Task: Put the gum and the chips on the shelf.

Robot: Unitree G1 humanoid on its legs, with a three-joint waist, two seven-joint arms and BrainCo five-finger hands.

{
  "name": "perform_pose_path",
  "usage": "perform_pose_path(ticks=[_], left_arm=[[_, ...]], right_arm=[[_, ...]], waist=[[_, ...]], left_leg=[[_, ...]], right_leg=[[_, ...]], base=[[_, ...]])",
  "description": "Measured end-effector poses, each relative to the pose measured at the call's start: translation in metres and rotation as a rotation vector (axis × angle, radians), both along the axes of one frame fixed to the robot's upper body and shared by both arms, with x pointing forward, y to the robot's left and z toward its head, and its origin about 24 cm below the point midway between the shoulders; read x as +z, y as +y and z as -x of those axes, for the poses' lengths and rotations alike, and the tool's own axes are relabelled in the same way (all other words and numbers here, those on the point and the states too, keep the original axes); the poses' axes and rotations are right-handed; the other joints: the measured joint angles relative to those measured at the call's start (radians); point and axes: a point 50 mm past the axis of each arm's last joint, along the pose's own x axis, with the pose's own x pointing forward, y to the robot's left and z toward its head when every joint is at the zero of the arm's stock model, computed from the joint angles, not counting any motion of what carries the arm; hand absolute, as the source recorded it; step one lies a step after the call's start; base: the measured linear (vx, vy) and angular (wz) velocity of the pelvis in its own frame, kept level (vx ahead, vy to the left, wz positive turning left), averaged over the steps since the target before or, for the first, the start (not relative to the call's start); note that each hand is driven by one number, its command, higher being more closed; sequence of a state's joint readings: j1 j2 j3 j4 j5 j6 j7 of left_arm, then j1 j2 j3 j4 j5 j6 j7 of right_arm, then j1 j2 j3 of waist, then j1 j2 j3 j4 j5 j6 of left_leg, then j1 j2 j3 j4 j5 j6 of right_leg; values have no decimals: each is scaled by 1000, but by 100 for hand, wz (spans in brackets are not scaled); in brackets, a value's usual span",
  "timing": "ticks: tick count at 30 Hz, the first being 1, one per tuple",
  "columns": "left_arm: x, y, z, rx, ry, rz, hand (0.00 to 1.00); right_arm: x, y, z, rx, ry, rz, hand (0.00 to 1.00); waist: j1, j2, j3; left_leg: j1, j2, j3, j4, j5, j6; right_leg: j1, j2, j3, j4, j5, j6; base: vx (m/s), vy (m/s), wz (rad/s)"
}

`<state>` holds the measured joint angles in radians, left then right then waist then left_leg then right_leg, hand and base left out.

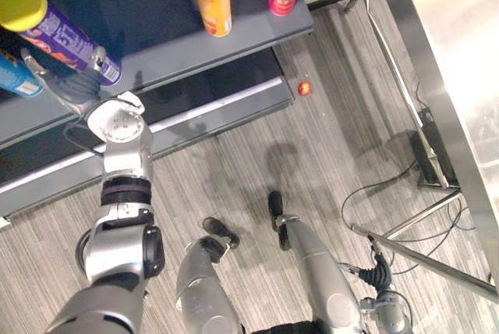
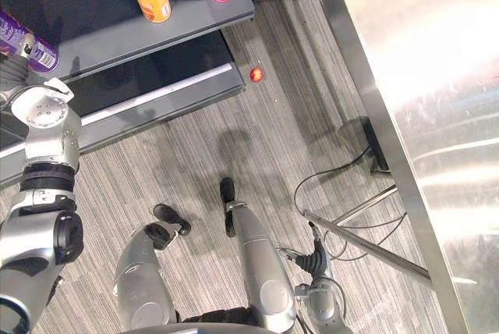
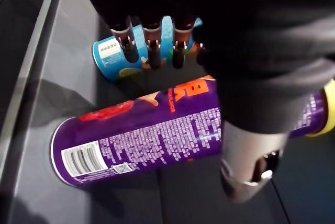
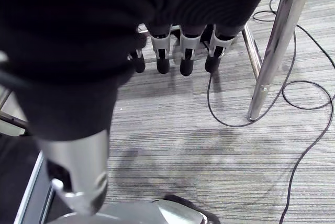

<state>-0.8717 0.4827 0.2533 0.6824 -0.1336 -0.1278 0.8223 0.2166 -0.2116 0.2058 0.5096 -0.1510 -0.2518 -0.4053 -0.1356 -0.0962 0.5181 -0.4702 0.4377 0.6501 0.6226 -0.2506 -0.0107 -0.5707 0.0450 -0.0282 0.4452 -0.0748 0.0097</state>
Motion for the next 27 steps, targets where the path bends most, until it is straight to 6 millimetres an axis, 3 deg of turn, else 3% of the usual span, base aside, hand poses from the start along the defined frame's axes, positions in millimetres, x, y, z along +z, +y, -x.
perform_pose_path(ticks=[10, 27], left_arm=[[12, -4, -3, -10, -35, 0, 0], [22, -6, -4, -17, -64, 2, 0]], right_arm=[[11, 6, -16, 11, -65, -16, 0], [11, 7, -16, -9, -77, -13, 0]], waist=[[-1, 0, 0], [-3, -5, 1]], left_leg=[[2, -4, 7, -14, 6, -2], [2, -10, 21, -29, 12, -2]], right_leg=[[-3, 1, 1, -7, 0, 0], [-12, -1, 8, -12, 1, 0]], base=[[51, -19, -1], [46, -22, -1]])
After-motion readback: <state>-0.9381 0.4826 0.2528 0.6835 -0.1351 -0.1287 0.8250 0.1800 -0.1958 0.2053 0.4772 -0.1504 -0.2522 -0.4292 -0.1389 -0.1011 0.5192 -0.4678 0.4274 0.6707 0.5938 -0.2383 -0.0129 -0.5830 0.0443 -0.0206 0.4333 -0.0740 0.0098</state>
